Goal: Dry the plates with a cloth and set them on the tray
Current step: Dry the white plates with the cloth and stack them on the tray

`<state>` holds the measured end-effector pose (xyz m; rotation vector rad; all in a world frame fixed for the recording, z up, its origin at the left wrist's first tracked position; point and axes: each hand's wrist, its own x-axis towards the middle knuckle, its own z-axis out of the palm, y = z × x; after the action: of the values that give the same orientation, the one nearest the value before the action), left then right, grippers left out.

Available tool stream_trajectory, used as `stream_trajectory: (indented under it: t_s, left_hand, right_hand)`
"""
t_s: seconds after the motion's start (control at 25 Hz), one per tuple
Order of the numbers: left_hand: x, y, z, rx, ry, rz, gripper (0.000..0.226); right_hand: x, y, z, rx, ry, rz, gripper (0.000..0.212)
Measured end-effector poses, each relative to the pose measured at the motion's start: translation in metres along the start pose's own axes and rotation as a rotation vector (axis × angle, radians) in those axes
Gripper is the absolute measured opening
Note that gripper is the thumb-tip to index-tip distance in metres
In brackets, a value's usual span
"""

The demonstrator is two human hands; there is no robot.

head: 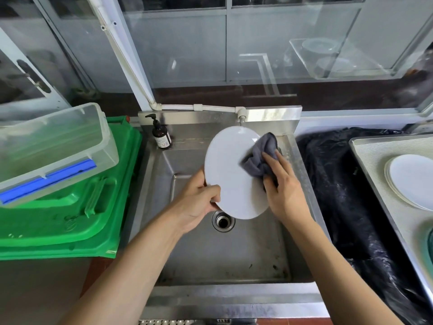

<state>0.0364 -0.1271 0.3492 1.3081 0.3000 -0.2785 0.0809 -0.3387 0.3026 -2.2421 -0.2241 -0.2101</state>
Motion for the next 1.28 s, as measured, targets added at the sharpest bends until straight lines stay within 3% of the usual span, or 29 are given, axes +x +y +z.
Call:
stream_trajectory:
  t_s: [0.16, 0.32, 0.48, 0.68, 0.92, 1.16, 1.28]
  left_hand:
    - [-0.007, -0.004, 0.016, 0.025, -0.069, -0.015, 0.047]
    - [-0.002, 0.01, 0.009, -0.019, -0.027, 0.053, 0.058]
    - [-0.005, 0.005, -0.001, -0.007, -0.022, 0.032, 0.065]
    - [-0.009, -0.005, 0.007, 0.042, -0.07, 0.022, 0.052]
    - [-0.001, 0.011, -0.004, -0.06, 0.011, 0.09, 0.059]
    - [-0.007, 0.002, 0.005, -0.046, -0.058, 0.078, 0.054]
    - [-0.002, 0.007, -0.001, -0.125, 0.02, 0.088, 0.053]
  right_hand:
    - [0.022, -0.04, 0.006, 0.073, -0.011, -0.216, 0.052]
    - [-0.005, -0.053, 0.021, 0.13, -0.157, -0.334, 0.052]
    - [-0.037, -0.032, 0.019, 0.141, -0.243, -0.282, 0.053]
    - [0.006, -0.059, 0.021, 0.157, -0.148, -0.205, 0.052]
    - [-0.03, -0.043, 0.014, 0.14, -0.267, -0.299, 0.051]
    - [0.009, -0.07, 0.019, 0.155, -0.115, -0.233, 0.048]
    - [-0.014, -0.065, 0.019, 0.147, -0.174, -0.27, 0.045]
